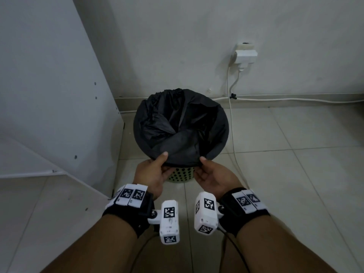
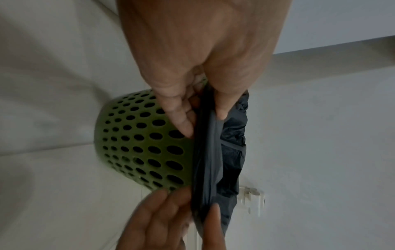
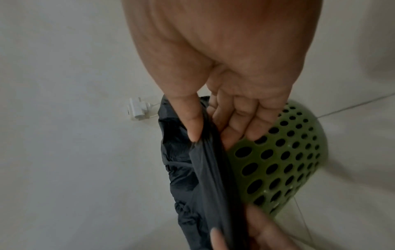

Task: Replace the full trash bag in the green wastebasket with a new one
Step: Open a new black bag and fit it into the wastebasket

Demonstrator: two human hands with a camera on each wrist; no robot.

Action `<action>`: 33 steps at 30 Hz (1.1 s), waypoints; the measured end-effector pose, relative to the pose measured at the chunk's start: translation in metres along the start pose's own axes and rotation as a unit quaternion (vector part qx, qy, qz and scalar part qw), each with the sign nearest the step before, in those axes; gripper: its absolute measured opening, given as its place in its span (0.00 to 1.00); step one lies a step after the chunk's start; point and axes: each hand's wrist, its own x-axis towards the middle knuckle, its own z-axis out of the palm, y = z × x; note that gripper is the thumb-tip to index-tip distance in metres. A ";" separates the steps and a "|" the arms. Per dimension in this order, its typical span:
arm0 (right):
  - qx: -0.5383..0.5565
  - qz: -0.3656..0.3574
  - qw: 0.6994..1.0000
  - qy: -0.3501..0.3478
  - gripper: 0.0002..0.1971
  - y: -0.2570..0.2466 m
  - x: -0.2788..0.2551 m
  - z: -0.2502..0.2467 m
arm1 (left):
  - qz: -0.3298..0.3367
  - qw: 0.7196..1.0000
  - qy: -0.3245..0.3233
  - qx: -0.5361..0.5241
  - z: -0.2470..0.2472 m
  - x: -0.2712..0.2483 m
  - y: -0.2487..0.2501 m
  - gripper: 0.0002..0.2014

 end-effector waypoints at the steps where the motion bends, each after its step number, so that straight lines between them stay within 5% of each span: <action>1: -0.015 -0.004 1.000 0.001 0.02 -0.002 -0.002 -0.001 | 0.001 1.000 -0.004 0.010 -0.002 0.003 0.004 0.10; 6: -0.015 -0.056 0.998 0.034 0.13 -0.020 0.002 -0.009 | -0.023 0.997 -0.016 0.070 -0.020 0.020 0.032 0.17; 18: 0.021 -0.013 1.000 0.014 0.03 -0.002 -0.005 0.007 | 0.012 0.999 0.024 0.031 -0.001 0.010 -0.002 0.12; 26: 0.011 -0.020 0.998 0.056 0.14 -0.021 -0.003 -0.006 | -0.040 0.993 -0.041 0.101 -0.025 0.024 0.039 0.18; 33: 0.018 -0.018 0.997 0.072 0.07 -0.007 -0.004 -0.003 | -0.029 0.997 -0.055 0.053 -0.027 0.014 0.035 0.18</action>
